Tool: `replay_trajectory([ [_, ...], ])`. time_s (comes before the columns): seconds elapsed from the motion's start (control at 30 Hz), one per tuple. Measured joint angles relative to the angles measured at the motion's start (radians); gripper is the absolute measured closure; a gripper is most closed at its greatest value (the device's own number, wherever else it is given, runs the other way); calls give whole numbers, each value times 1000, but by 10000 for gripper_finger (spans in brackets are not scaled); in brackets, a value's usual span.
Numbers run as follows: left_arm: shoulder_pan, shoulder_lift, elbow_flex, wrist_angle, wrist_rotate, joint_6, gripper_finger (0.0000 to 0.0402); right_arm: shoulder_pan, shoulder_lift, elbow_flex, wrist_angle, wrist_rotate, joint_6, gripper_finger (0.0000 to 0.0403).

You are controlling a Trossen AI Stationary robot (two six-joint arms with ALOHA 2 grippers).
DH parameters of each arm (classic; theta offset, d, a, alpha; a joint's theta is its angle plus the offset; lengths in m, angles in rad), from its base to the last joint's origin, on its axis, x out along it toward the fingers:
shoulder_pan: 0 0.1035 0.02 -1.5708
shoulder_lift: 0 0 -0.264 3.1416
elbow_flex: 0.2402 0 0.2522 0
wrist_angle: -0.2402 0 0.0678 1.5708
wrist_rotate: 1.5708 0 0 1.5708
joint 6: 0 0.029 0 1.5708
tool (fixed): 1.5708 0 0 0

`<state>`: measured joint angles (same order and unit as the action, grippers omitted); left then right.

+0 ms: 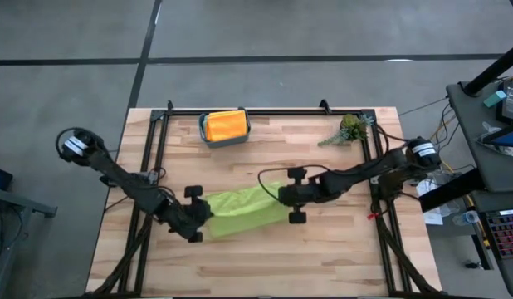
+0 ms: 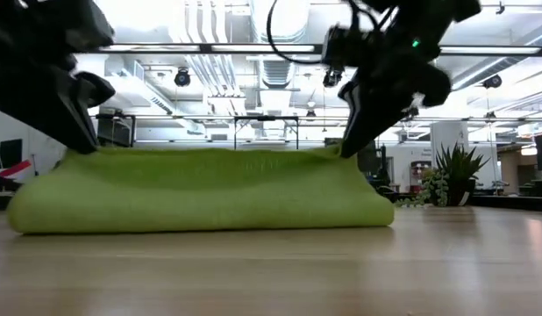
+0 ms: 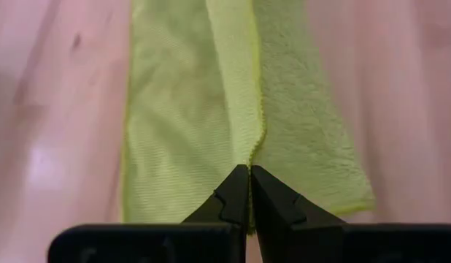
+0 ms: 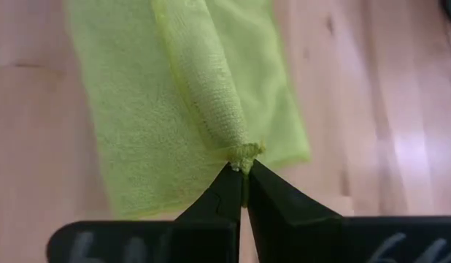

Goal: Fold microfiber towels
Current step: Fold the light green microfiber towel

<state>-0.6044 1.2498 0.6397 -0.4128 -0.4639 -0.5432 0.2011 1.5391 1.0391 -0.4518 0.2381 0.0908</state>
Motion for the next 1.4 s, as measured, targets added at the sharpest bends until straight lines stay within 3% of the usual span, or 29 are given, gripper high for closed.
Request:
replay_trajectory([
  [0.3,99,32,-28,-27,-25,8,402,-68,49,-7,20,-1,-39,394],
  [0.6,128,31,-56,-24,-25,2,402,-82,79,-8,69,40,-53,394],
  [0.9,162,32,-65,-24,-27,-1,400,-121,78,-8,63,53,-38,339],
  [1.17,192,31,-79,-28,-94,9,340,-131,75,8,20,53,-40,277],
  [1.4,199,31,-80,-87,-95,9,276,-159,70,36,-42,78,-71,254],
])
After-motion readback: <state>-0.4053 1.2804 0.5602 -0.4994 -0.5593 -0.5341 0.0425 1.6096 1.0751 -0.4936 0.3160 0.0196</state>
